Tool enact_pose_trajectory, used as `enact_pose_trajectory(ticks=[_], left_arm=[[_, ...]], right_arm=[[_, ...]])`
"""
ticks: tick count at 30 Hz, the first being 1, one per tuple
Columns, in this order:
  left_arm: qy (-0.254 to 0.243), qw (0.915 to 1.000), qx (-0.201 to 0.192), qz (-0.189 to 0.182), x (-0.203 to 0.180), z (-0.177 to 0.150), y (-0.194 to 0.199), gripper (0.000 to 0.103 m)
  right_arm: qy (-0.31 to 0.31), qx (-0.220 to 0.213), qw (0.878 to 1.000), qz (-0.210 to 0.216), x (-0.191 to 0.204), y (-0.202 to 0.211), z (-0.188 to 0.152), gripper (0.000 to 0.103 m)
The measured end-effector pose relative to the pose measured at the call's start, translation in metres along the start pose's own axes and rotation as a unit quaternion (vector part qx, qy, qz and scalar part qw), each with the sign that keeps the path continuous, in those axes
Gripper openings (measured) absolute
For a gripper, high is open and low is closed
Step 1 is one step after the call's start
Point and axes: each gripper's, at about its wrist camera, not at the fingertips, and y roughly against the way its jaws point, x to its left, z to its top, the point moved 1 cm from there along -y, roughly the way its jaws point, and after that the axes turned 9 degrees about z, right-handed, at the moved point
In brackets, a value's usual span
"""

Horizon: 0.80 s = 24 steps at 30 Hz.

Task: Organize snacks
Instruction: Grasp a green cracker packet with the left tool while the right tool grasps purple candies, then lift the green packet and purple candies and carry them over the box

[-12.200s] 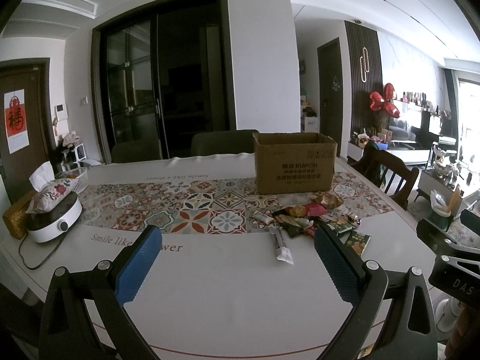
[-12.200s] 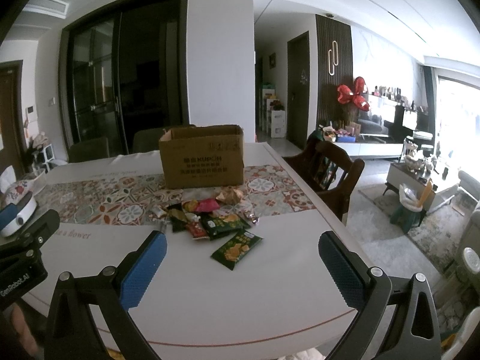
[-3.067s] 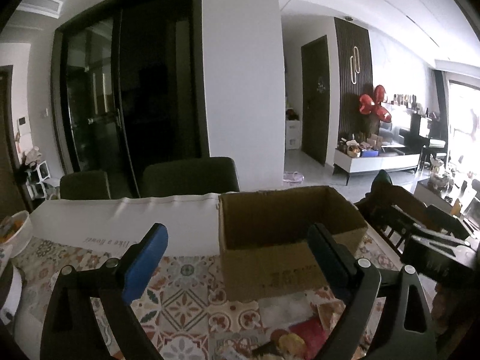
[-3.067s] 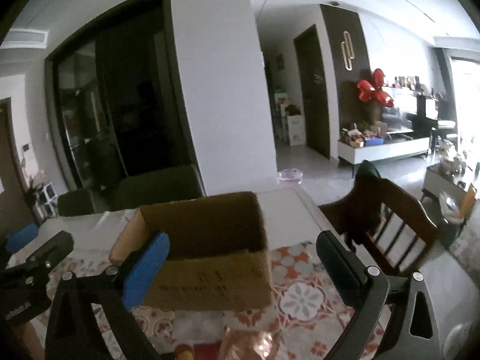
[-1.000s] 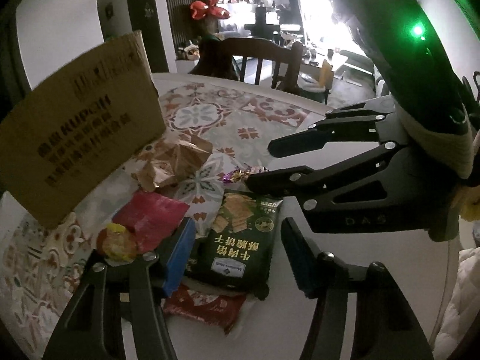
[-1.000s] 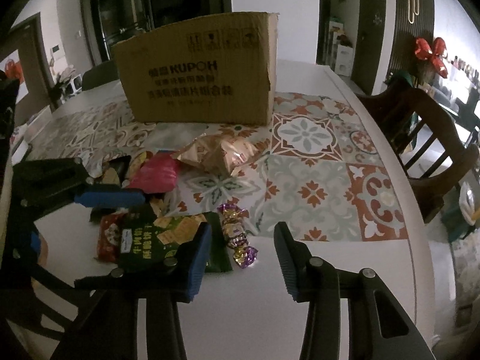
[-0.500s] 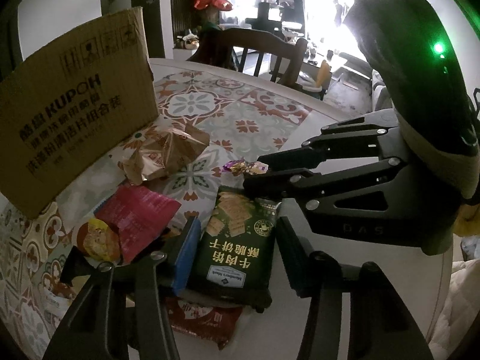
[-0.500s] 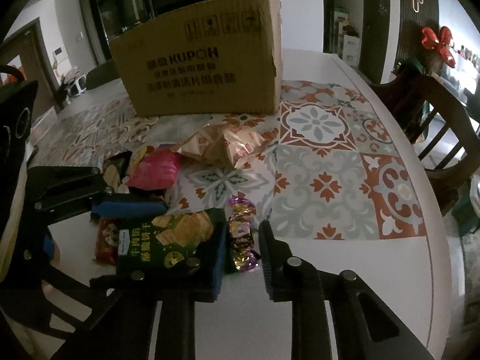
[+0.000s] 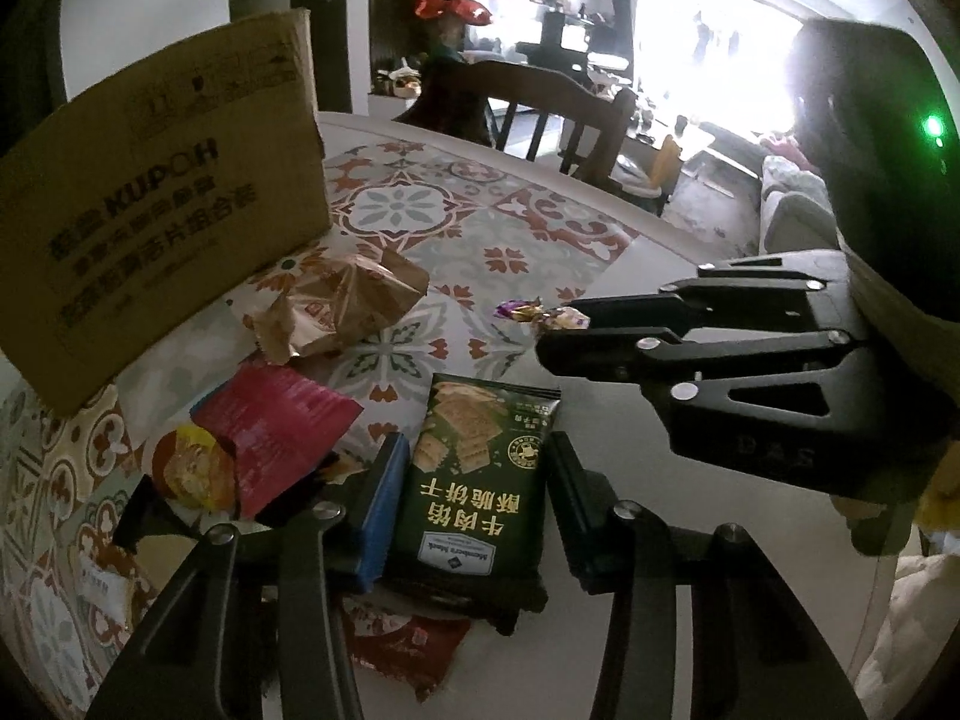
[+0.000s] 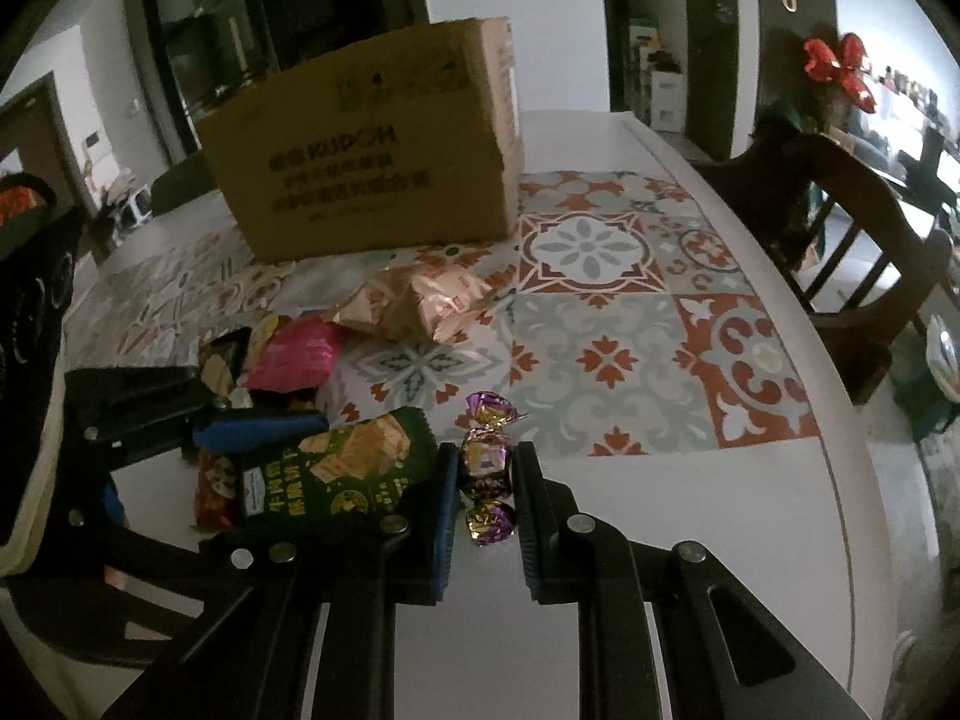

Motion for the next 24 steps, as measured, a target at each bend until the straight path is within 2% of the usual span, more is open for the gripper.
enact_pose_trajectory(ticks=[12,24], left_arm=[[0.062,0.9965,-0.034,0.044,0.008,0.007,0.034,0.045],[0.104,0.9856,-0.092,0.097,0.027,0.013,0.089,0.045]], right_arm=[[-0.021,-0.029,0.999,-0.001,0.006,0.025,0.0,0.019],[-0.008,-0.078,0.997,0.006,0.034,0.056,0.017,0.019]])
